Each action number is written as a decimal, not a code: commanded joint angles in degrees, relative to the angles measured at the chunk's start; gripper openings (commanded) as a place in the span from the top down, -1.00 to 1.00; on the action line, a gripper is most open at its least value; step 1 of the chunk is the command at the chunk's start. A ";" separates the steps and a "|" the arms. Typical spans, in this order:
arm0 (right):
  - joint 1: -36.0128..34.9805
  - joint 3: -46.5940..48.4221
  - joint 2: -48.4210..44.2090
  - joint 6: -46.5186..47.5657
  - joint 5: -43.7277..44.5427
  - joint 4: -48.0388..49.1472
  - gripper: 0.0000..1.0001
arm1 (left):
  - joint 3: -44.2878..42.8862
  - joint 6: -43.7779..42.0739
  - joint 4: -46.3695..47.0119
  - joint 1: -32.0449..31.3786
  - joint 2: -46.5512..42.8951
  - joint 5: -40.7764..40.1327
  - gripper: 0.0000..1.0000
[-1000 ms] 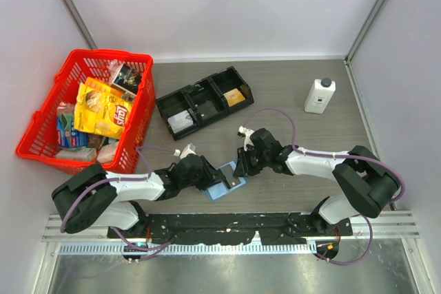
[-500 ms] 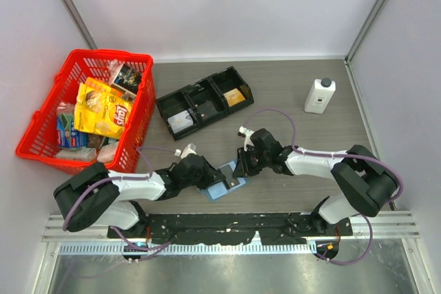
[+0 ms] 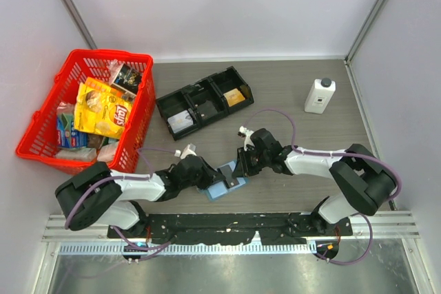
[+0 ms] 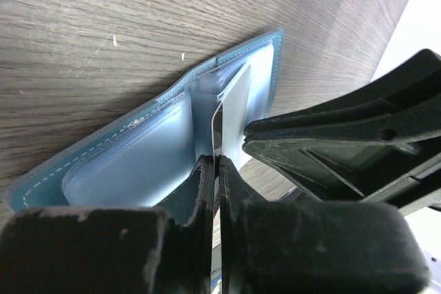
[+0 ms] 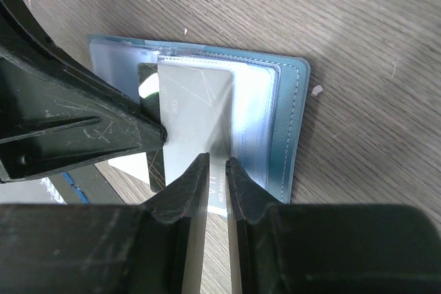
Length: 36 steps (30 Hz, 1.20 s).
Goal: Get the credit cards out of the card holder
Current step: Remove the credit card from the card holder.
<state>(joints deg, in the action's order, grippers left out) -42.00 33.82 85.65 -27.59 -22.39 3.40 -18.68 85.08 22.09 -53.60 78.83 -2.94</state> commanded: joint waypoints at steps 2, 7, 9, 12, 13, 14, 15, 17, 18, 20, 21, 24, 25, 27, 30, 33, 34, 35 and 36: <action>0.34 -1.30 2.42 -0.27 1.04 -0.06 0.58 | 1.80 0.70 2.87 0.08 -3.32 -1.01 0.99; 0.86 -1.65 3.56 -0.62 1.39 -0.06 0.58 | 3.38 1.05 2.26 0.17 -6.05 -1.54 1.00; 1.21 -1.83 3.82 -0.88 1.56 -0.06 0.59 | 3.82 1.14 1.04 0.08 -7.28 -1.81 1.00; 1.83 -2.01 3.91 -1.14 1.74 -0.23 0.60 | 4.26 1.14 -0.64 0.08 -9.21 -2.07 1.00; 2.09 -2.09 3.83 -0.97 1.83 -0.41 0.61 | 4.44 1.14 -1.60 0.08 -10.09 -2.16 1.00; 2.44 -2.10 3.74 -1.14 1.91 -0.58 0.62 | 4.44 1.14 -3.44 0.08 -10.88 -2.24 1.00; 2.62 -2.10 3.56 -1.06 2.00 -0.76 0.62 | 4.44 0.97 -4.85 0.08 -12.54 -2.51 1.00; 2.97 -2.10 2.95 -0.71 2.26 -1.20 0.62 | 4.53 0.36 -8.27 0.25 -15.18 -2.95 1.00; 3.06 -2.01 2.25 -0.71 2.35 -1.46 0.62 | 4.44 -0.26 -9.85 0.17 -16.76 -3.21 1.00; 3.24 -2.01 0.76 -0.27 3.05 -1.64 0.62 | 4.35 -1.23 -13.46 0.25 -19.66 -3.74 1.00; 3.15 -2.01 0.32 -0.09 3.32 -1.81 0.62 | 4.26 -1.75 -15.13 0.25 -21.24 -4.00 1.00; 3.15 -1.04 -2.05 0.44 3.93 -3.04 0.57 | 3.65 -4.12 -19.96 0.25 -24.76 -4.18 1.00; 3.15 -0.87 -2.58 0.87 4.02 -3.05 0.57 | 3.30 -5.35 -21.37 0.25 -25.91 -4.18 1.00; 3.15 0.10 -4.08 1.48 4.46 -5.59 0.52 | 1.81 -8.94 -25.06 0.25 -27.40 -3.92 1.00; 3.15 1.42 -8.20 3.68 3.50 -7.52 0.25 | -2.66 -19.12 -29.72 0.43 -27.94 -2.43 1.00; 3.15 2.56 -12.78 7.45 1.48 -9.11 0.04 | -8.46 -30.28 -33.94 0.69 -26.01 1.34 1.00; 3.15 3.26 -15.48 9.47 0.08 -9.72 -0.03 | -10.66 -33.63 -35.69 0.78 -24.61 2.66 1.00; 3.15 3.79 -18.12 10.27 -0.71 -10.34 -0.06 | -12.42 -37.58 -36.75 1.04 -23.55 6.59 1.00; 3.15 3.97 -19.36 12.28 -2.29 -10.43 -0.14 | -14.70 -41.18 -37.81 1.05 -22.41 8.89 1.00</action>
<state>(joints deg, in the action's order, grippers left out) -39.03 33.87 73.78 -22.70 -20.84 -5.76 -24.91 62.39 -9.96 -53.25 53.52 -1.93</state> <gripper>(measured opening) 0.519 0.009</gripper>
